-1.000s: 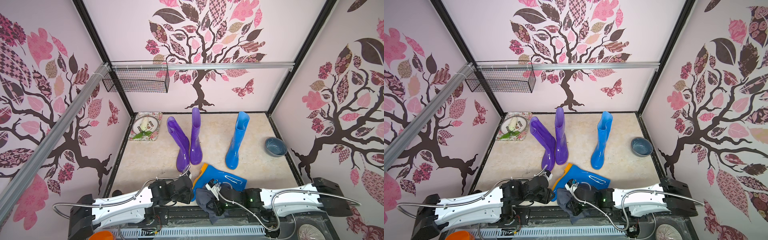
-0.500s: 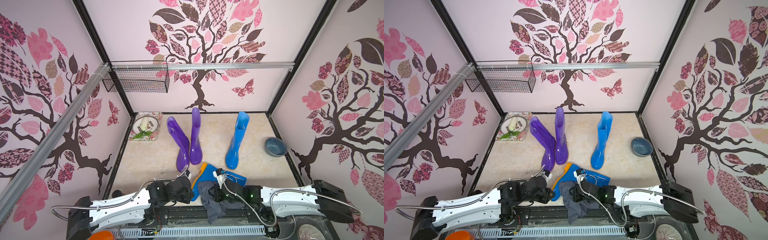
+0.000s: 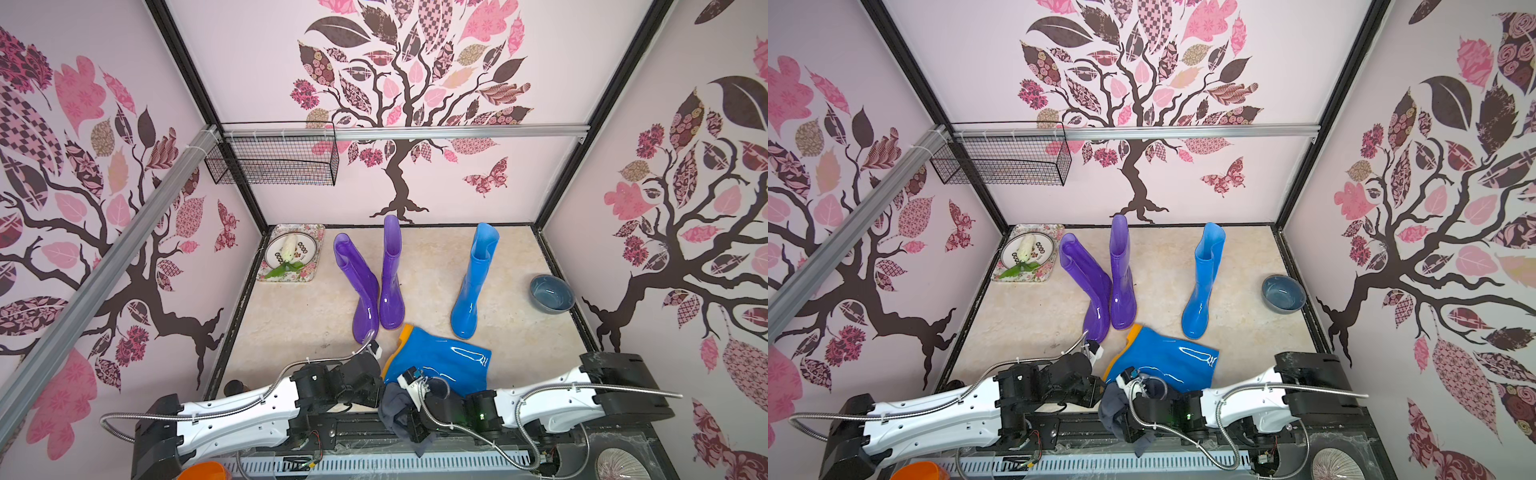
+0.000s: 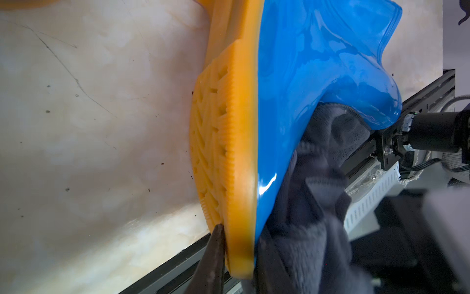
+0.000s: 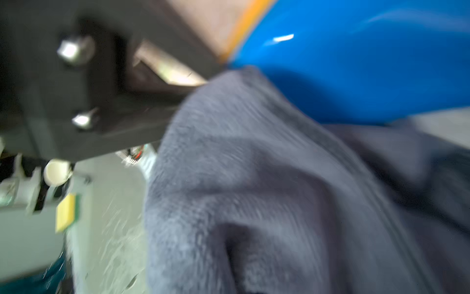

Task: Wipe the rubber boots with a cloth
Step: Wipe the dirt off the rubber boot.

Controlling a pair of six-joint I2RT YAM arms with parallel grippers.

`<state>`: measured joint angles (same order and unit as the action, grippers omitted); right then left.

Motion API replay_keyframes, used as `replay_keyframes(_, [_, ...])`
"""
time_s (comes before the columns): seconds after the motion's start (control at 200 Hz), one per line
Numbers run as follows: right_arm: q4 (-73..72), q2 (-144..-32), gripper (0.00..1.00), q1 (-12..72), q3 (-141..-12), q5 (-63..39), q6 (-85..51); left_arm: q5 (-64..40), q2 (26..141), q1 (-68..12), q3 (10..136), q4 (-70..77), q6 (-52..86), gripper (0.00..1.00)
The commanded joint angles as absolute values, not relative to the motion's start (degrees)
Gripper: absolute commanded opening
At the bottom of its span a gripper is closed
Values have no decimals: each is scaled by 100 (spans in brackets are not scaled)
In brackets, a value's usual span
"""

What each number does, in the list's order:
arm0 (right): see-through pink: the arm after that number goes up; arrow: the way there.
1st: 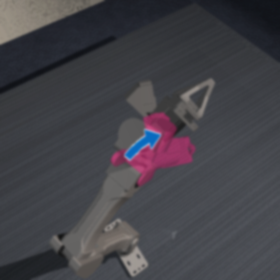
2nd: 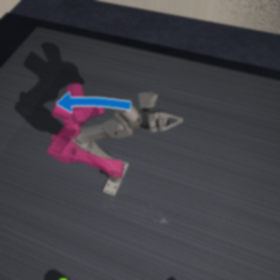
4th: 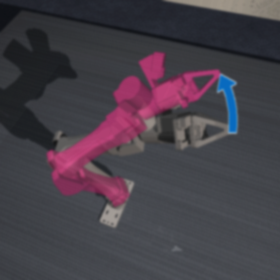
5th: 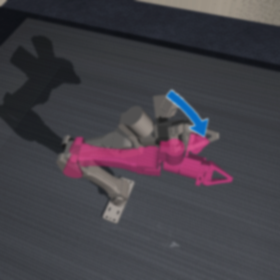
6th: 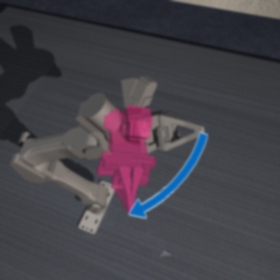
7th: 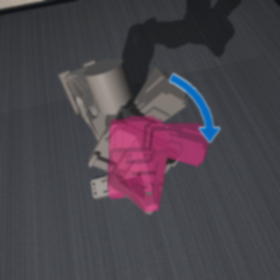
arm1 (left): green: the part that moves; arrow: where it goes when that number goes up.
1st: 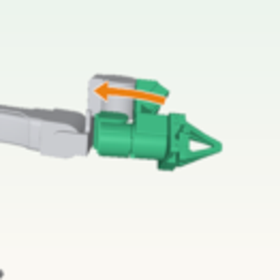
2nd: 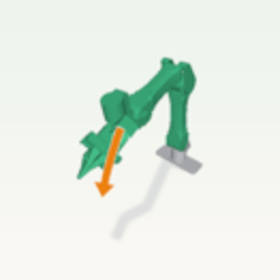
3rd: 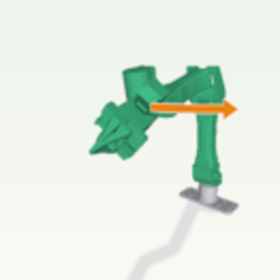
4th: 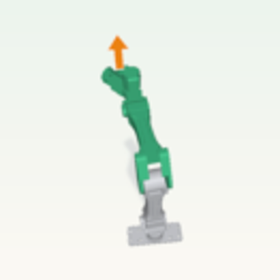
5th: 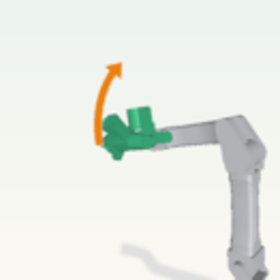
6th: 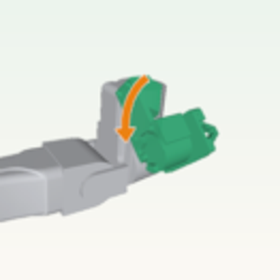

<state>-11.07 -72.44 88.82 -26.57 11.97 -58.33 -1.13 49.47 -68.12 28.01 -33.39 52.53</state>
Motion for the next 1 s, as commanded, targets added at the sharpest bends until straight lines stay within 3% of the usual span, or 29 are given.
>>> replay_keyframes(0.0, [836, -5864, 0, 8156, -2815, 2140, -6521, -338, 4916, -6820, 2646, -3370, 5205, 20])
replay_keyframes(0.08, [1709, -4961, 0, 7412, -3006, 2186, -6489, -343, 5004, -6829, 2648, -3423, 5164, 18])
replay_keyframes(0.185, [2263, -4704, 0, 6715, -3453, 2148, -6198, -258, 5159, -6859, 2647, -3607, 5126, 16])
replay_keyframes(0.305, [1607, -5595, 0, 6222, -3702, 1517, -5635, -93, 5246, -7009, 2603, -3755, 5159, 15])
replay_keyframes(0.43, [1213, -6796, 0, 6170, -3952, 1516, -5435, 95, 5292, -7141, 2618, -3888, 5253, 15])
replay_keyframes(0.54, [1275, -7025, 0, 6047, -3619, 1804, -5760, 161, 5265, -7211, 2587, -3902, 5341, 15])
replay_keyframes(0.695, [2129, -6353, 0, 5233, -2729, 1596, -6367, 200, 5203, -7290, 2576, -3974, 5465, 15])
replay_keyframes(0.86, [4461, -5050, 0, 5218, -2526, 2246, -7364, 301, 4996, -7343, 2584, -4169, 5574, 15])
replay_keyframes(0.995, [5360, -4414, 0, 5221, -2844, 1621, -7298, 382, 4839, -7348, 2544, -4275, 5719, 16])
